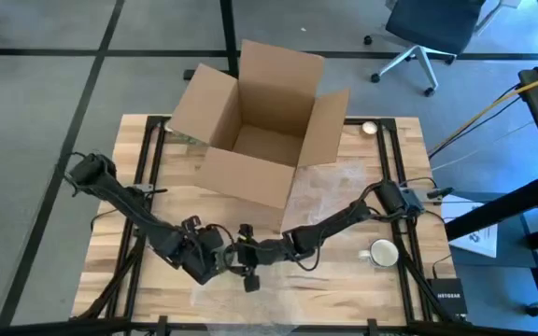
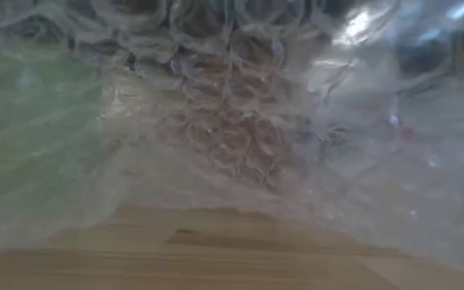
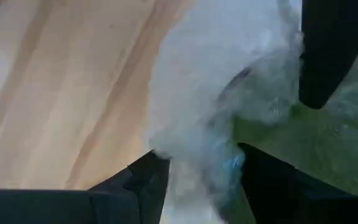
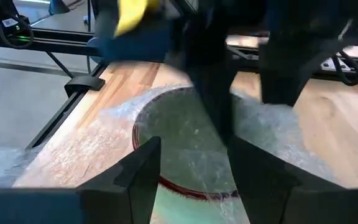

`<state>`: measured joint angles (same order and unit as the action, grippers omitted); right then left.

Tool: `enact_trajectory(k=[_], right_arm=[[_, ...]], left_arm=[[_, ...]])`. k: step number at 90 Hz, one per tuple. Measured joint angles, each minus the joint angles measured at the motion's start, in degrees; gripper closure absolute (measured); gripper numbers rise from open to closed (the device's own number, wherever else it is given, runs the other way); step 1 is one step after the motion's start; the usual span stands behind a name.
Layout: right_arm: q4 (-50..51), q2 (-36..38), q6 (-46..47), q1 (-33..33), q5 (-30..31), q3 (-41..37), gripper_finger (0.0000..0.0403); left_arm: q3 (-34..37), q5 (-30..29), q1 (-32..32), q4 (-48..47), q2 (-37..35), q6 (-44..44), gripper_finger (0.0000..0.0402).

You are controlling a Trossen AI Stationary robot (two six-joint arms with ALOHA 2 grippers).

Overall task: Wrap mug
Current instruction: Wrap the green mug with bubble wrap

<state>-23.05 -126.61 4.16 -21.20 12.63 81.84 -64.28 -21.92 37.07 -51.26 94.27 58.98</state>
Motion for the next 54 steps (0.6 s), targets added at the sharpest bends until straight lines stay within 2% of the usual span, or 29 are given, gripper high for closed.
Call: enact_trajectory(k=[14, 26, 54], right_arm=[[0.0, 0.0, -0.1, 0.0, 0.0, 0.0, 0.0228], [0.0, 0.0, -0.1, 0.0, -0.1, 0.0, 0.0228], [0.1, 0.0, 0.0, 0.0, -0.2, 0.0, 0.0228]], left_arm=[[-0.2, 0.5, -0.8, 0.8, 4.0, 0.1, 0.0231], [-0.5, 2.9, -2.0, 1.0, 4.7, -0.8, 0.0231], [-4.6, 2.5, -1.9, -1.4, -1.3, -2.7, 0.0231]])
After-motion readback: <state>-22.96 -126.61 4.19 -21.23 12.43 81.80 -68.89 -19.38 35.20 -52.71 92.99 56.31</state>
